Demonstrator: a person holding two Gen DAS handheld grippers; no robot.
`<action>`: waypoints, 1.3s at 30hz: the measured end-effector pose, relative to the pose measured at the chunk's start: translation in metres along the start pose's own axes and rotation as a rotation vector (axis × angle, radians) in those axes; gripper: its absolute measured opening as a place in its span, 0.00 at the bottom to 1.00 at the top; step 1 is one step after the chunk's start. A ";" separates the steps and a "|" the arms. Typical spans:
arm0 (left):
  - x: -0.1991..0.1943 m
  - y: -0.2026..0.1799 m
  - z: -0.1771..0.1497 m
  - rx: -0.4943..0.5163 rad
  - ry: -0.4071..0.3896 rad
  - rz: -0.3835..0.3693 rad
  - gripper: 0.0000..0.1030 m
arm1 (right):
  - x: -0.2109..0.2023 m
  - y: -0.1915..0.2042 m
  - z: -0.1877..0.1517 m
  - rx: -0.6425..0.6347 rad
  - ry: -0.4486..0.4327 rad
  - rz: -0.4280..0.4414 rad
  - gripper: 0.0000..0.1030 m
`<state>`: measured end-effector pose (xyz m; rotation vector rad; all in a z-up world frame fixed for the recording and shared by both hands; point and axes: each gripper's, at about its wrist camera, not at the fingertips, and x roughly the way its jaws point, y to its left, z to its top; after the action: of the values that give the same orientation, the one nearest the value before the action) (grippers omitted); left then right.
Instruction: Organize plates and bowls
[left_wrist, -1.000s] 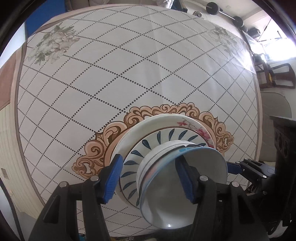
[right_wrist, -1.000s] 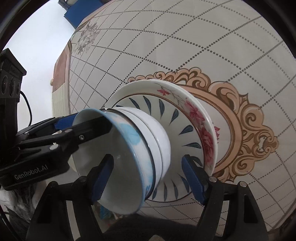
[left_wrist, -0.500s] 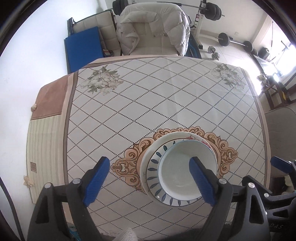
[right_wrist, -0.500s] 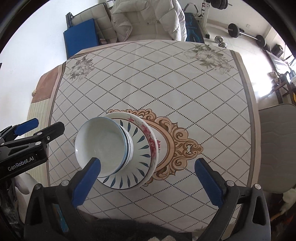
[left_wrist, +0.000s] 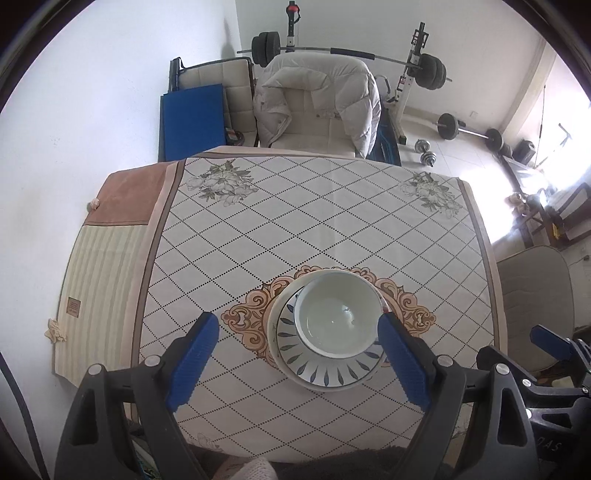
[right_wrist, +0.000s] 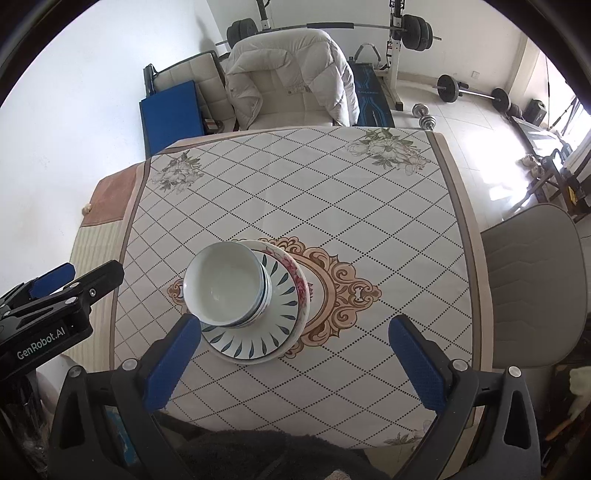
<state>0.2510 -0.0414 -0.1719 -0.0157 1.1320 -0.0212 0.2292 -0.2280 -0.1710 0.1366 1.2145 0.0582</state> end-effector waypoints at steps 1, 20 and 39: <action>-0.009 -0.002 -0.004 -0.004 -0.019 0.009 0.85 | -0.008 -0.001 -0.003 0.002 -0.012 -0.008 1.00; -0.150 -0.025 -0.075 -0.033 -0.121 0.041 0.85 | -0.178 -0.001 -0.080 -0.079 -0.269 -0.070 1.00; -0.209 -0.005 -0.109 0.011 -0.210 0.037 0.98 | -0.257 0.028 -0.138 -0.046 -0.357 -0.172 1.00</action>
<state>0.0635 -0.0414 -0.0290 0.0124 0.9223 0.0068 0.0109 -0.2204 0.0241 0.0000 0.8637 -0.0857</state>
